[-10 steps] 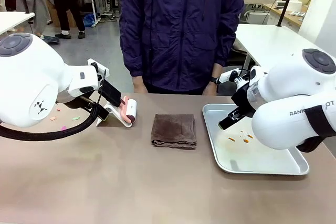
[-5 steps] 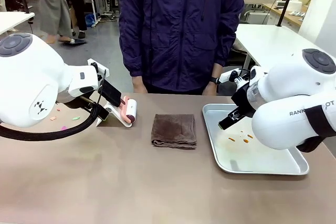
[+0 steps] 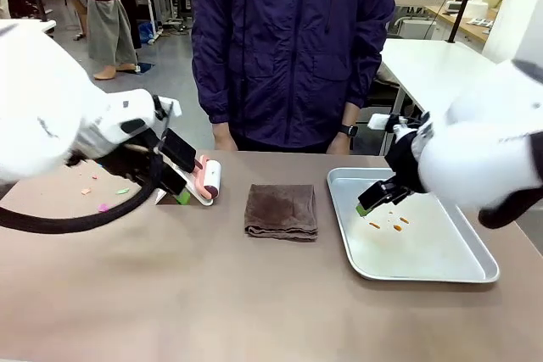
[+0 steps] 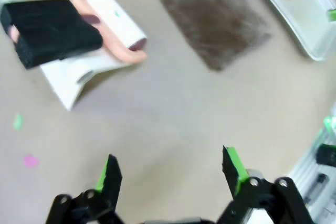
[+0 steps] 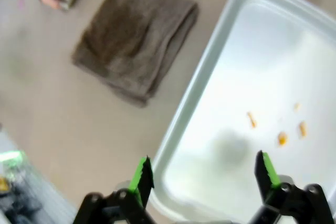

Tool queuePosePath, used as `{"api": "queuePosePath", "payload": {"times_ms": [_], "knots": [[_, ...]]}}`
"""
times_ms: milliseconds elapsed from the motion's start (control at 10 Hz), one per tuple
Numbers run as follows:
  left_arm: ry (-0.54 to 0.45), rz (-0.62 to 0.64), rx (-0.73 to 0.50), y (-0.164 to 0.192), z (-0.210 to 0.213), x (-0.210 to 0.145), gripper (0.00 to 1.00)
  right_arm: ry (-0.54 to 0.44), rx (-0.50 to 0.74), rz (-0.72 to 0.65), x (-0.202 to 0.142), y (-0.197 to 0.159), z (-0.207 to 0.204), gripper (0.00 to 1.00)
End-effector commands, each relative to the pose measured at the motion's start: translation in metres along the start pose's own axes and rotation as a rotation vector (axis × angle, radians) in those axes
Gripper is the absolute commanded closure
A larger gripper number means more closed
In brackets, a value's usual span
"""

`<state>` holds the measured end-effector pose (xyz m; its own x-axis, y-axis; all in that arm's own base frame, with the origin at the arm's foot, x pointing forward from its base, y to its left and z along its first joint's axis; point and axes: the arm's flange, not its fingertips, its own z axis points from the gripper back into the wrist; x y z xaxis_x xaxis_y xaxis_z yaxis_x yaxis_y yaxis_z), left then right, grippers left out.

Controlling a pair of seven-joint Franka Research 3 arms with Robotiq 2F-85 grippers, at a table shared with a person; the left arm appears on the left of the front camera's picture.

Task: Clean the surface of the table.
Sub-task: Hold the Lint Roller with your left hand and the towel with your right hand.

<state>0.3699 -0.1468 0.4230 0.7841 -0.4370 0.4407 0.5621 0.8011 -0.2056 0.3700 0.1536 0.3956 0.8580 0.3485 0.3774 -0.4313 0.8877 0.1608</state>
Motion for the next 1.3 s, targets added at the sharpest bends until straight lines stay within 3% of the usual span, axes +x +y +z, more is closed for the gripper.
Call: {"api": "queuePosePath", "payload": {"times_ms": [0, 300, 700, 1000, 1200], "knots": [[0.027, 0.091, -0.046, 0.026, 0.047, -0.019, 0.0, -0.015, 0.195, -0.172, -0.032, -0.011, 0.05, 0.0], [-0.084, 0.117, -0.263, 0.065, 0.096, -0.055, 0.0, -0.12, 0.48, -0.308, -0.089, -0.043, 0.098, 0.0], [-0.426, 0.488, -0.394, 0.166, 0.16, -0.154, 0.0, -0.325, 0.687, -0.567, -0.173, -0.151, 0.132, 0.0], [-0.622, 0.742, -0.433, 0.204, 0.156, -0.215, 0.0, -0.422, 0.748, -0.758, -0.218, -0.221, 0.13, 0.0], [-0.676, 0.845, -0.426, 0.197, 0.142, -0.224, 0.0, -0.543, 0.776, -0.833, -0.236, -0.249, 0.121, 0.0]]}}
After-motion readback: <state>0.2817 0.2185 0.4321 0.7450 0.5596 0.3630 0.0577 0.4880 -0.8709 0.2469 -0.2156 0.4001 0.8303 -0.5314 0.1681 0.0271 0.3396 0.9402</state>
